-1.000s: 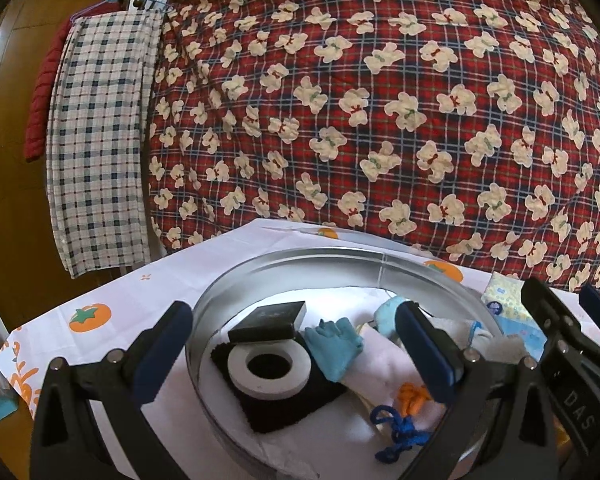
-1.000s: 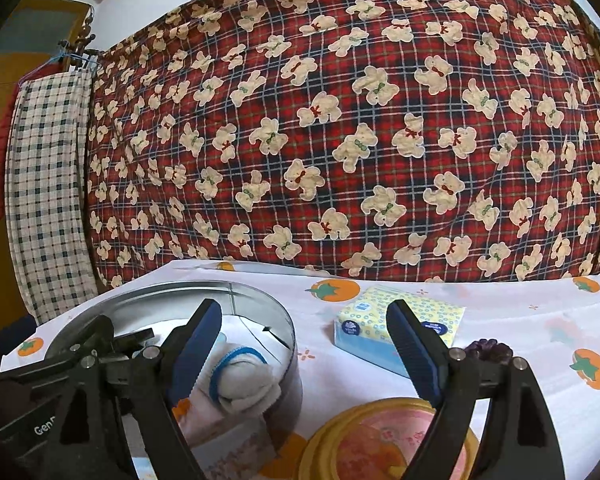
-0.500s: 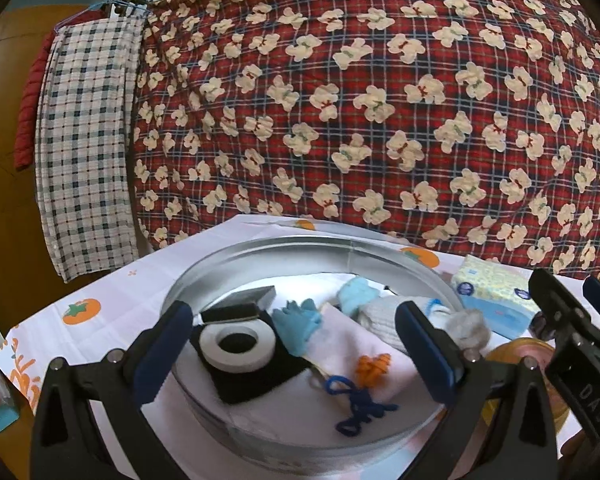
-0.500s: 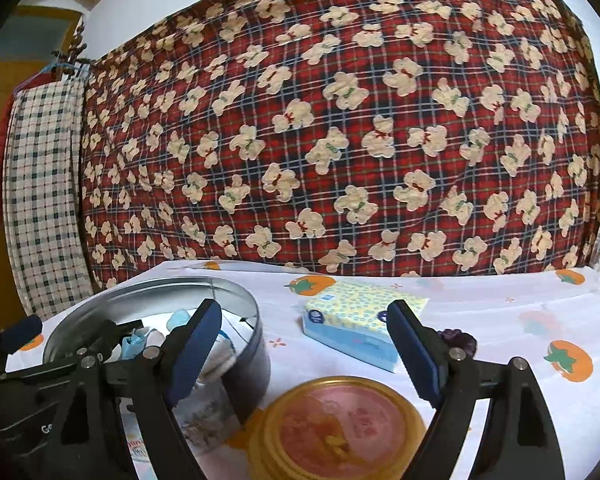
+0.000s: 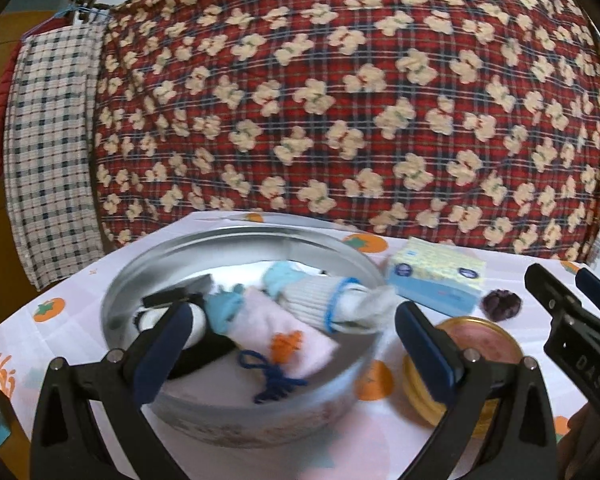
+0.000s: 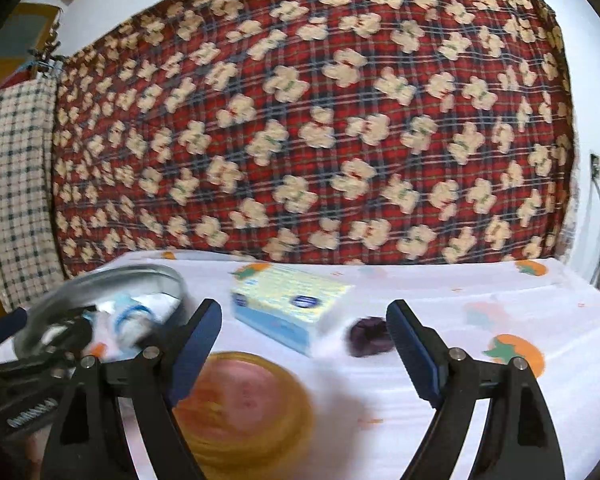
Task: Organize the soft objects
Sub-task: 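Move both grippers from the tin toward the dark purple scrunchie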
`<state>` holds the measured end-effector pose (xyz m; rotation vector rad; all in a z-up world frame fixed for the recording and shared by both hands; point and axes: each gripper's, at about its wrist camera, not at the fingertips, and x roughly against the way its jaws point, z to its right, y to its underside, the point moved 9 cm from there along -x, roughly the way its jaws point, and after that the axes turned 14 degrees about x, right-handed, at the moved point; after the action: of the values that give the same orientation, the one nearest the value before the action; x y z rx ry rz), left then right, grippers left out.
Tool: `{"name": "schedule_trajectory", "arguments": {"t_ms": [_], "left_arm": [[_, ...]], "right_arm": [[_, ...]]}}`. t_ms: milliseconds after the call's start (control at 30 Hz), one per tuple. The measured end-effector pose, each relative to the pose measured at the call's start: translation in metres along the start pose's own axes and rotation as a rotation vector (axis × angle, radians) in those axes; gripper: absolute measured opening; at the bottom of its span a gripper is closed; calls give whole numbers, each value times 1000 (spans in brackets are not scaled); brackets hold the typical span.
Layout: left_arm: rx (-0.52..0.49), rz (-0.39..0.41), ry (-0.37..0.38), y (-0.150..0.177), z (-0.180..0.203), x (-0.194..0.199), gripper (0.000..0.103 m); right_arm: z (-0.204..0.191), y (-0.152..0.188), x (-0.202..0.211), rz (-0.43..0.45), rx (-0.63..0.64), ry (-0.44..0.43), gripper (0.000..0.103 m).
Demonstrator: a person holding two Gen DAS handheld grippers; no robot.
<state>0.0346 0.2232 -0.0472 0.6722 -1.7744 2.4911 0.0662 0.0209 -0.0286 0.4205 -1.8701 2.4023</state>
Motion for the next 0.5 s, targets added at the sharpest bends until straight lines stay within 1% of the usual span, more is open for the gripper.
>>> {"name": "schedule_trajectory", "arguments": {"t_ms": [133,367,433,500], "left_arm": [[-15,-27,48,8,20,2,103],[-28,-79,125,21,50,3,103],[-39,-84,136,23,57,4,103],[-53,-91,145,27,65,4,102]], "right_arm": [[40,12,-2,-35,-8,50,86],[99,33,-16,-127,-45,97,86],[112,39,-23,-155,-77,94,86],[120,45,-32,-194,-109,69,86]]}}
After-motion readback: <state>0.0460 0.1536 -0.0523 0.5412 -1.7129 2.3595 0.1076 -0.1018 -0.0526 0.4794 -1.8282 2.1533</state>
